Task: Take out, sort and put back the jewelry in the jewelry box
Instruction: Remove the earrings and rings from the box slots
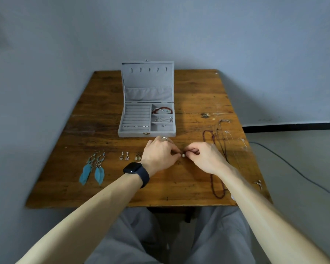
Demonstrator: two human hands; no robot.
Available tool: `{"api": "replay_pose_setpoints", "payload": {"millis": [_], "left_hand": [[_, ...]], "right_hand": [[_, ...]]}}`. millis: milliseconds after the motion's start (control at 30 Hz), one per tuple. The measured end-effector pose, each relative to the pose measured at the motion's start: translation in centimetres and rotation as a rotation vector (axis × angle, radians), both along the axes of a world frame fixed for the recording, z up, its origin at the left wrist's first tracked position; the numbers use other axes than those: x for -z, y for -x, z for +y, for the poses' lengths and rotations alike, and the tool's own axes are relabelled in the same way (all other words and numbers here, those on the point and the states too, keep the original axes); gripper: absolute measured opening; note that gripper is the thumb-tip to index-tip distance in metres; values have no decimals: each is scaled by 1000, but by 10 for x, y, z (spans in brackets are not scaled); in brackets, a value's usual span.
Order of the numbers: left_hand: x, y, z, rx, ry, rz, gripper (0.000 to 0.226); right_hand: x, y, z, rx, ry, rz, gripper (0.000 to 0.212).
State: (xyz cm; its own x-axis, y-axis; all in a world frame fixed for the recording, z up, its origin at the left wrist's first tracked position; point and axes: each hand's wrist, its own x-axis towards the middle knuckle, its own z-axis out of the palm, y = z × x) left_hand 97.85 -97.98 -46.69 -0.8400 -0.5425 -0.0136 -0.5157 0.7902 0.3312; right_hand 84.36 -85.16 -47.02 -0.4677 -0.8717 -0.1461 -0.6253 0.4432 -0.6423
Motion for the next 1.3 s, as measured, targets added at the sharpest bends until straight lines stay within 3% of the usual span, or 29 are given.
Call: {"api": "replay_pose_setpoints", "payload": {"millis": [367,867,1300], "left_hand": [[-3,-3,-3,43,-35,-46,29],[0,0,-7,62,15,-24,17],[0,3,-7,78,9,-36,21]], "right_hand": [[3,0,3,14,-3,-21,30],[9,-8,5,-13,48,146,19],[5,-11,9,14,29,17,31]]}}
